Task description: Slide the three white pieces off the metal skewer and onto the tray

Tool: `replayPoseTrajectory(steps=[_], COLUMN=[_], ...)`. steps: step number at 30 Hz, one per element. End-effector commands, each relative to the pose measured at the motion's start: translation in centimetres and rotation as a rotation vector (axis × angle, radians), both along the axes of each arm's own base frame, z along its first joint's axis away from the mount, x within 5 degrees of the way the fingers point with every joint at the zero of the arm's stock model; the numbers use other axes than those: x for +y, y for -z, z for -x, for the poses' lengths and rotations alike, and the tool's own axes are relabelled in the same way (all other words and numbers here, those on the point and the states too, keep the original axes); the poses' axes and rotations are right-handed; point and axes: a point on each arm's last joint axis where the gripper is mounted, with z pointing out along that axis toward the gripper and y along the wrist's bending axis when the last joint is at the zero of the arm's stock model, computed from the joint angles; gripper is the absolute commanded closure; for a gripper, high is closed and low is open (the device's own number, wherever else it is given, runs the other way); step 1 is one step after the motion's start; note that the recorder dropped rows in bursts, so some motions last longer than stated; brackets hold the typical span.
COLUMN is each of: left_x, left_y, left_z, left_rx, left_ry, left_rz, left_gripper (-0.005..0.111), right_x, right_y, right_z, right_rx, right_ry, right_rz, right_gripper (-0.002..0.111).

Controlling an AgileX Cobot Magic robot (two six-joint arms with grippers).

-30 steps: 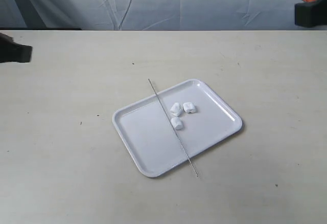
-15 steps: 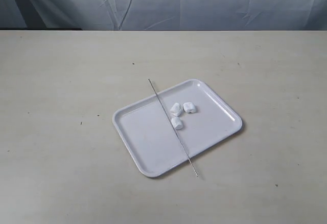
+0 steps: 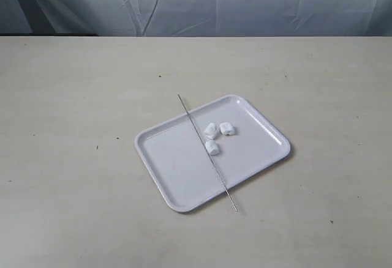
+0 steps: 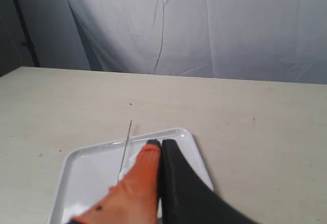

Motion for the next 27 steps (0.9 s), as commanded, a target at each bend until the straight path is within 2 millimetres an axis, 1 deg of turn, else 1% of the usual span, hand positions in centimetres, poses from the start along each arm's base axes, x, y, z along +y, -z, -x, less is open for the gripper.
replayPoseTrajectory(steps=[1, 6, 7, 8, 9, 10, 11, 12, 13, 15, 17, 19, 21, 24, 25, 27], left_x=[0.0, 0.0, 0.0, 0.0, 0.0, -0.2, -0.4, -0.4, -0.5, -0.6, -0.6, -0.8, -1.2, -2.0, -2.1, -1.8], left_y=[-0.2, -0.2, -0.2, -0.2, -0.6, -0.7, -0.6, -0.3, 0.4, 1.6, 2.3, 3.4, 4.5, 6.6, 7.3, 8.7], left_z=[0.1, 0.2, 0.1, 0.3, 0.7, 0.9, 1.4, 1.7, 1.4, 1.0, 0.6, 0.2, -0.2, -0.8, -0.9, -1.1], left_rx=[-0.013, -0.006, -0.011, -0.019, -0.095, -0.182, -0.294, -0.327, -0.298, -0.260, -0.286, -0.278, -0.268, -0.250, -0.231, -0.191], left_ry=[0.007, 0.003, 0.005, 0.009, 0.036, 0.070, 0.110, 0.123, 0.120, 0.106, 0.094, 0.080, 0.092, 0.129, 0.127, 0.107], left_rz=[0.009, 0.006, 0.007, 0.016, 0.036, 0.046, 0.064, 0.077, 0.074, 0.051, -0.013, -0.040, -0.007, 0.100, 0.099, 0.031], left_gripper=[0.107, 0.107, 0.107, 0.107, 0.107, 0.107, 0.107, 0.107, 0.107, 0.107, 0.107, 0.107, 0.107, 0.107, 0.107, 0.107], right_x=[0.1, 0.0, -0.4, -1.1, -1.8, -2.2, -2.3, -2.4, -2.5, -2.5, -2.7, -3.0, -3.3, -3.7, -3.7, -3.8], right_y=[0.1, 0.0, -0.5, -1.0, -1.1, -0.9, 0.4, 1.3, 2.2, 3.3, 3.7, 3.7, 3.9, 4.2, 4.3, 4.7], right_z=[0.1, 0.0, -0.1, -0.4, -0.1, 0.4, 0.3, 0.1, -0.1, -0.4, -0.4, -0.4, -0.5, -0.5, -0.5, -0.5], right_rx=[0.015, 0.007, -0.097, -0.276, -0.480, -0.564, -0.531, -0.481, -0.441, -0.373, -0.344, -0.344, -0.325, -0.312, -0.303, -0.248], right_ry=[-0.003, 0.001, 0.051, 0.133, 0.214, 0.260, 0.291, 0.309, 0.330, 0.350, 0.387, 0.436, 0.486, 0.550, 0.562, 0.569], right_rz=[-0.033, -0.026, -0.032, 0.003, 0.069, 0.049, 0.059, 0.067, 0.077, 0.166, 0.245, 0.277, 0.288, 0.299, 0.302, 0.312], right_gripper=[0.109, 0.109, 0.109, 0.109, 0.109, 0.109, 0.109, 0.109, 0.109, 0.109, 0.109, 0.109, 0.109, 0.109, 0.109, 0.109])
